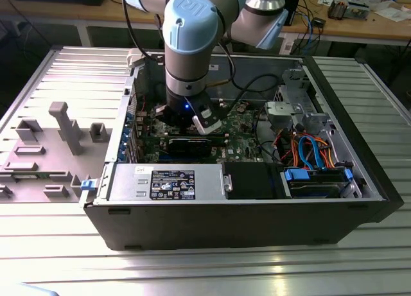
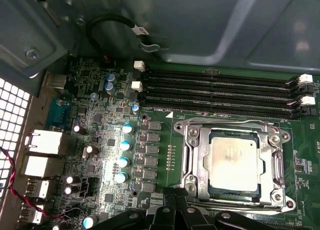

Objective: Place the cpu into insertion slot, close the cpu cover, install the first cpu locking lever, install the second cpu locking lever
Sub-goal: 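Install the second cpu locking lever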

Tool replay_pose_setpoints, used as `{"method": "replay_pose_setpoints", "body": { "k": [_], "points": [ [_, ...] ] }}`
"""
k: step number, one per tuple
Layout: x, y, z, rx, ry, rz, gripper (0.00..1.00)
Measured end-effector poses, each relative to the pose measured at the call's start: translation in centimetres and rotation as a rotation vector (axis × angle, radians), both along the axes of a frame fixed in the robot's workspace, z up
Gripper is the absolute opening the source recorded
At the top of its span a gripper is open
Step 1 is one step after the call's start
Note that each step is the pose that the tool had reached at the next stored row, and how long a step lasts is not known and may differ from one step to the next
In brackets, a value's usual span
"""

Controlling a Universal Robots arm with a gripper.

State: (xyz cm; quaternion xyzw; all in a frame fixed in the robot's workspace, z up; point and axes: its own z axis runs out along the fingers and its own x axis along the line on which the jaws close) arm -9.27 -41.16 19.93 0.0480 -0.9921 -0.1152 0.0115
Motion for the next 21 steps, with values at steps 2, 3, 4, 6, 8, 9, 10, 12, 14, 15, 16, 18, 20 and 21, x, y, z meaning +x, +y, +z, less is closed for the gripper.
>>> {"method": "replay_pose_setpoints", "body": {
  "k": [2,3,4,6,8,9,10,12,14,15,16,18,20,21],
  "points": [
    [0.00,0.06,-0.07,-0.0002,0.0001,0.000,0.11],
    [0.00,0.10,-0.16,0.0000,0.0001,0.000,0.11],
    [0.00,0.12,-0.24,0.0033,-0.0001,0.000,0.11],
    [-0.01,0.12,-0.28,0.0081,0.0001,0.000,0.11],
    [0.00,0.13,-0.29,0.0094,0.0000,0.000,0.11],
    [0.01,0.13,-0.30,0.0096,0.0000,0.000,0.11],
    [0.01,0.13,-0.29,0.0089,-0.0001,0.000,0.11],
    [0.01,0.13,-0.29,0.0014,-0.0002,0.000,0.11],
    [0.01,0.13,-0.26,0.0003,-0.0002,0.000,0.11],
    [0.01,0.13,-0.19,0.0005,-0.0004,0.000,0.11],
    [0.00,0.13,-0.14,0.0005,-0.0004,0.000,0.11],
    [0.00,0.14,0.11,0.0001,-0.0003,0.000,0.11],
    [0.00,0.13,0.31,-0.0016,-0.0002,0.000,0.11],
    [0.00,0.13,0.35,-0.0018,-0.0001,0.000,0.11]
  ]
}}
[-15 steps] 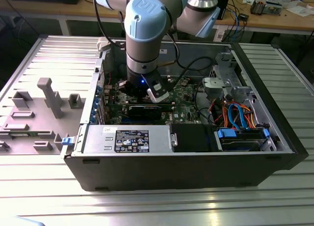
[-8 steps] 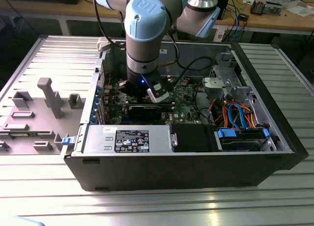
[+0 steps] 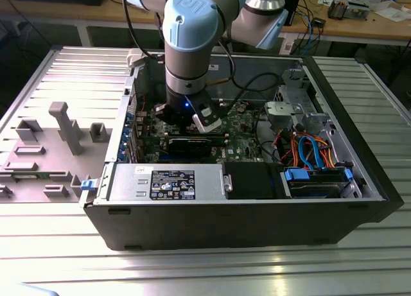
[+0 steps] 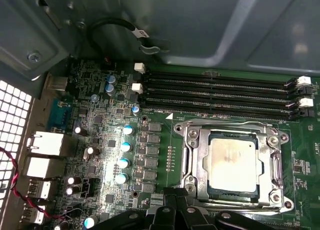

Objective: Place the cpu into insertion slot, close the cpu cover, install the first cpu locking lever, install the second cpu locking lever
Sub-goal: 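Install the second cpu locking lever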

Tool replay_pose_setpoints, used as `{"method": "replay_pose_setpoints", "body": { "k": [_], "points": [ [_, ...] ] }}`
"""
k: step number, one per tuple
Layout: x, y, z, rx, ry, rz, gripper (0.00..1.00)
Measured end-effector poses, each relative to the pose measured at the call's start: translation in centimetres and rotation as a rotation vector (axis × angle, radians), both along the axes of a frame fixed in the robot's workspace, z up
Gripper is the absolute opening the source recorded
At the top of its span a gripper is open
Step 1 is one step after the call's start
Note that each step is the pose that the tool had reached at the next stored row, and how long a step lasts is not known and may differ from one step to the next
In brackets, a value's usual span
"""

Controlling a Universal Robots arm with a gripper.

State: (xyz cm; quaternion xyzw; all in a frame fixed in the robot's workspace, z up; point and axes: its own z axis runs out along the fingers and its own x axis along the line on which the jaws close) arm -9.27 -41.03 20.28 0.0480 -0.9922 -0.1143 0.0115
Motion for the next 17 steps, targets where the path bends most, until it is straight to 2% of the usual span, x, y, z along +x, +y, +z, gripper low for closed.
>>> {"method": "replay_pose_setpoints", "body": {
  "k": [3,4,5,6,17],
  "points": [
    [0.00,0.00,0.31,0.0000,0.0000,0.000,0.11],
    [0.00,0.00,1.70,0.0000,0.0007,0.000,0.11],
    [0.00,0.00,2.24,0.0001,0.0021,0.000,0.11],
    [0.00,0.00,2.48,0.0000,0.0028,0.000,0.11],
    [0.00,0.00,2.87,0.0001,0.0039,0.000,0.11]
  ]
}}
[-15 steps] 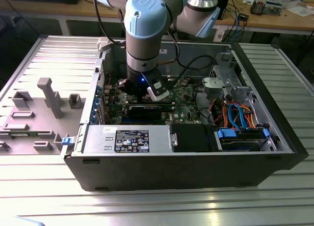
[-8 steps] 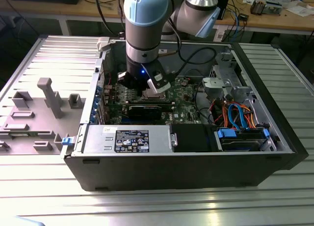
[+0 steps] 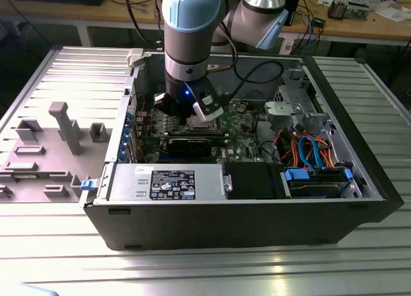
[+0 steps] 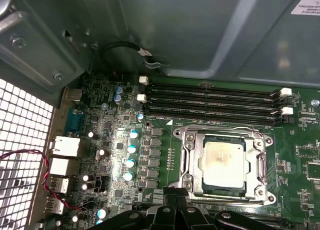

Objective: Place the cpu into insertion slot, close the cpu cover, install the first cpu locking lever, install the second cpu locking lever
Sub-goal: 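Install the second cpu locking lever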

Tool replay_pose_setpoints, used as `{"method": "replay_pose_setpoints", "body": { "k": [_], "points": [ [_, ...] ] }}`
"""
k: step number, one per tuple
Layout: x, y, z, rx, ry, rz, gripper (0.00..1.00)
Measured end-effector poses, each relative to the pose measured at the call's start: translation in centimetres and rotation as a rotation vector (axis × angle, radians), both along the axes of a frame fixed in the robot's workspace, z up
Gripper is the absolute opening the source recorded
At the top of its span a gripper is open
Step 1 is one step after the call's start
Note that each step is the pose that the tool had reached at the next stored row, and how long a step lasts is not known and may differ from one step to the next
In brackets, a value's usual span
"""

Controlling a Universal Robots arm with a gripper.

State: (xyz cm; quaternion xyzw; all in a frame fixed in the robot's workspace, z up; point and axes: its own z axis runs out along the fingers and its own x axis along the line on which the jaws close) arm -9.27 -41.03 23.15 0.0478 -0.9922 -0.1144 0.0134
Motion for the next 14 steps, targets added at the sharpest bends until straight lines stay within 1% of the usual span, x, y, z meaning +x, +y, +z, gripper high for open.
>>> {"method": "replay_pose_setpoints", "body": {
  "k": [14],
  "points": [
    [0.00,0.00,0.51,0.0000,0.0014,0.000,0.11]
  ]
}}
